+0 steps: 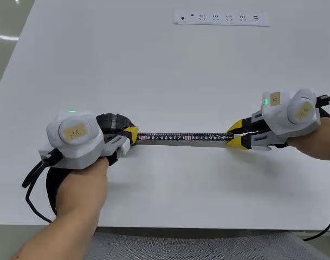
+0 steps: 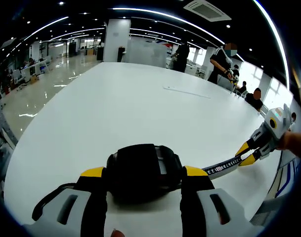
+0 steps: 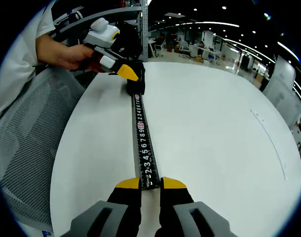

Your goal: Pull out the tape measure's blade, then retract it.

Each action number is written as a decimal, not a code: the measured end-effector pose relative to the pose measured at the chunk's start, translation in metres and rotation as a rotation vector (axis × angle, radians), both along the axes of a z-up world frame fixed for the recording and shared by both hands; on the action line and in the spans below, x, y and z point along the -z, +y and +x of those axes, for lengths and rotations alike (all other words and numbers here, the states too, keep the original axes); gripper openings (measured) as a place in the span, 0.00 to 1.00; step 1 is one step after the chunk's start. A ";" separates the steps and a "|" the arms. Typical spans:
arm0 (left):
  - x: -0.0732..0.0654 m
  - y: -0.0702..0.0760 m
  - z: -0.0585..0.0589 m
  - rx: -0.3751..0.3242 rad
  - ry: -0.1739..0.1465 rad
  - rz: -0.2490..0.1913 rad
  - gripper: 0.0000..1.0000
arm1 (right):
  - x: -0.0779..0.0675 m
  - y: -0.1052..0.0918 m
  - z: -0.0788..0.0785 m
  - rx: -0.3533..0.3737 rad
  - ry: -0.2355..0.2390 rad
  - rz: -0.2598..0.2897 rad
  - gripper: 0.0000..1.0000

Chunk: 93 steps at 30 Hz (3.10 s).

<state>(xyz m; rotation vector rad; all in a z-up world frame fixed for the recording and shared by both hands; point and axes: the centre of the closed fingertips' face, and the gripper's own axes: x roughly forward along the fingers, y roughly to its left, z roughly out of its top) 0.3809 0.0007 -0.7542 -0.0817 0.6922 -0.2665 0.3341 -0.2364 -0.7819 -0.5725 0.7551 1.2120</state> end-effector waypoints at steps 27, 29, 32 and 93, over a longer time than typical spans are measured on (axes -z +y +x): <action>0.000 0.000 -0.001 -0.005 0.008 -0.024 0.55 | 0.002 0.046 0.005 -0.009 0.029 0.094 0.09; 0.000 0.000 -0.001 -0.005 0.009 -0.025 0.55 | 0.002 0.050 0.006 -0.008 0.030 0.102 0.09; 0.000 0.001 -0.001 -0.006 0.012 -0.030 0.55 | 0.001 0.058 0.008 -0.005 0.032 0.120 0.09; 0.000 0.002 0.000 -0.006 0.020 -0.071 0.55 | 0.004 0.155 0.021 -0.035 0.032 0.229 0.10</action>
